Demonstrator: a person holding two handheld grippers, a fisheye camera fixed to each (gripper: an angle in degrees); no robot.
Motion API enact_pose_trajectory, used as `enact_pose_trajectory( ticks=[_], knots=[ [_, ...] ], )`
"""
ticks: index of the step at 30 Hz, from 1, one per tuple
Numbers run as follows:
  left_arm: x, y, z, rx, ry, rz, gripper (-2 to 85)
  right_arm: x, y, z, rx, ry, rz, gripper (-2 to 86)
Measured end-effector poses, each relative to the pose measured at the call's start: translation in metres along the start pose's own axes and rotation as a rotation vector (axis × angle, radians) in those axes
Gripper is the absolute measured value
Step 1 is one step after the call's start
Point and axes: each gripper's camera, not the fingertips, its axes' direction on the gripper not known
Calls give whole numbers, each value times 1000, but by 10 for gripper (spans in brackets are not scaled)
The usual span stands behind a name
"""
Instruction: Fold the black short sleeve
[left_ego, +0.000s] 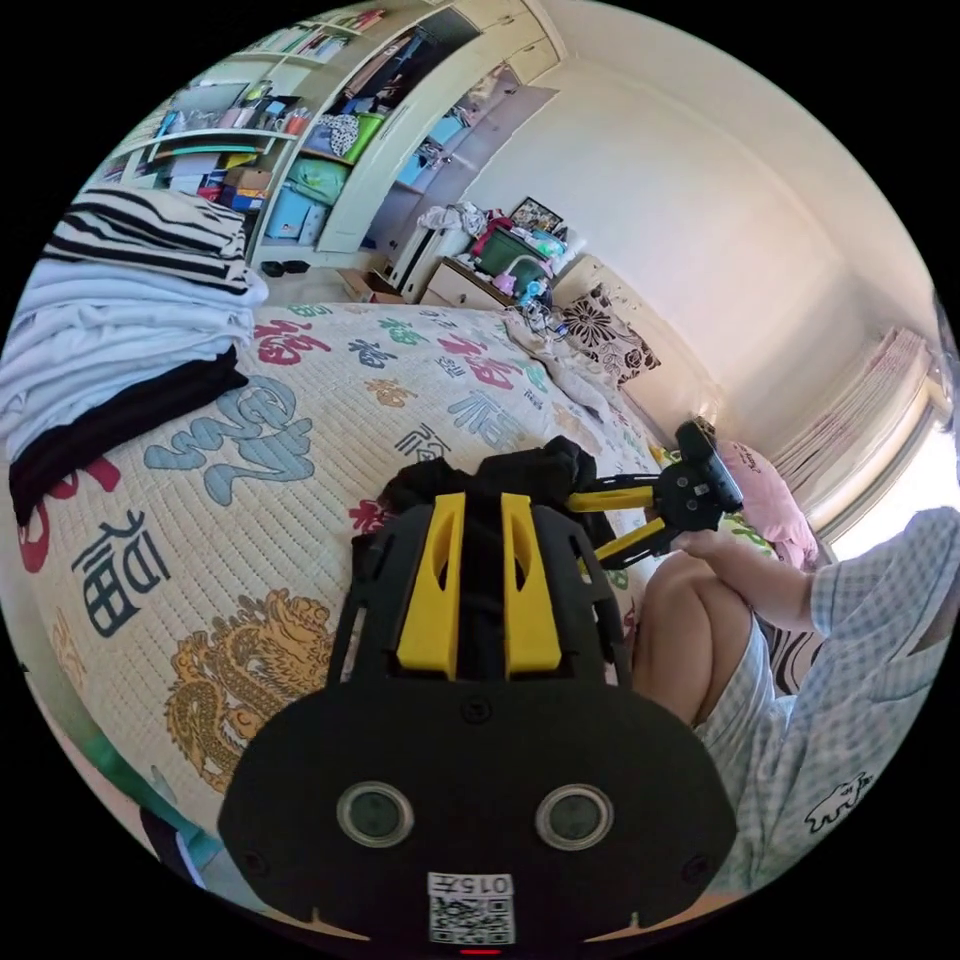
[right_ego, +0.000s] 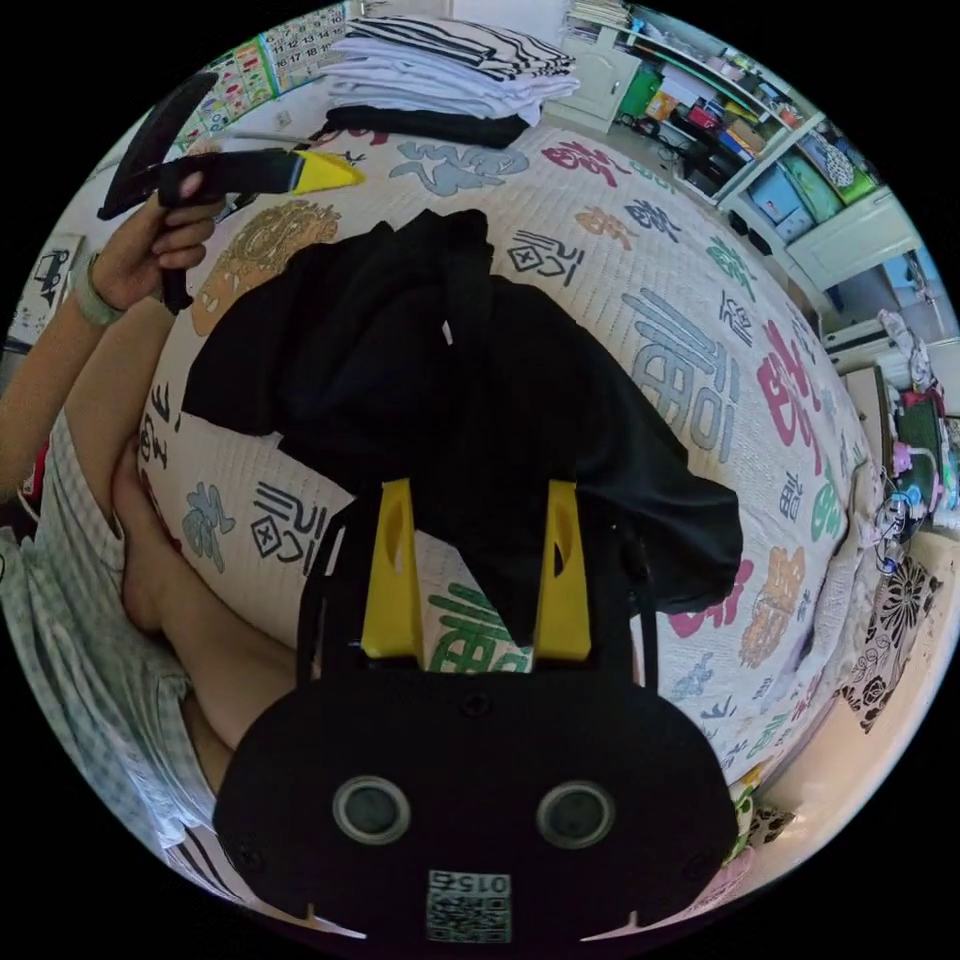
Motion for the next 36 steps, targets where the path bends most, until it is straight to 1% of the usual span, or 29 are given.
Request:
enact_pose_trajectory(
  ticks=[3,5,6,8,9,11,12,14,15,17,19,20,21,23,24,26,27,29,30,32,35,36],
  knots=[
    [-1,-5,1,-15,-29,20,86,-17,21,-15,67,42,26,127],
    [-7,-12,15,-65,-19,4,109,-31,33,-17,128,5,-15,101],
    [-9,-14,21,-80,-23,0,116,-33,33,-14,120,0,-24,102],
    [-11,-22,51,-189,-58,-1,121,-33,23,7,9,3,0,102],
    [-11,-24,59,-222,-62,3,117,-32,21,13,-16,0,3,101],
    [-4,-26,79,-318,-58,18,58,-22,24,15,-12,-85,44,69],
    [-1,-27,80,-325,-63,12,50,-19,28,12,2,-111,67,57],
    [19,-27,60,-274,-65,11,28,-2,59,-10,115,-260,192,26],
    [26,-27,51,-253,-64,14,25,2,69,-17,150,-257,234,23],
    [60,-24,10,-144,-47,35,16,11,117,-56,312,-224,374,13],
    [95,-21,-21,-46,-10,78,13,10,150,-92,455,-197,454,9],
    [123,-18,-39,6,-23,118,11,5,167,-117,534,-138,489,8],
    [138,-16,-48,33,-38,141,10,1,175,-129,572,-101,504,7],
    [199,-8,-85,170,-119,209,8,-21,199,-179,710,61,566,5],
    [213,-5,-95,214,-146,213,8,-27,205,-190,751,95,582,5],
    [269,6,-139,412,-246,196,7,-53,228,-235,955,184,661,4],
    [283,11,-150,475,-258,189,6,-60,234,-246,1015,194,685,4],
    [340,32,-194,743,-289,188,6,-89,259,-287,1249,227,751,3],
    [353,37,-203,803,-297,194,5,-96,264,-297,1300,236,757,3],
    [399,54,-238,998,-309,230,5,-121,287,-337,1461,260,742,3],
    [444,72,-282,1151,-272,304,4,-151,320,-384,1614,327,672,3],
    [452,75,-291,1175,-264,323,4,-157,327,-392,1642,344,655,3]
  ],
)
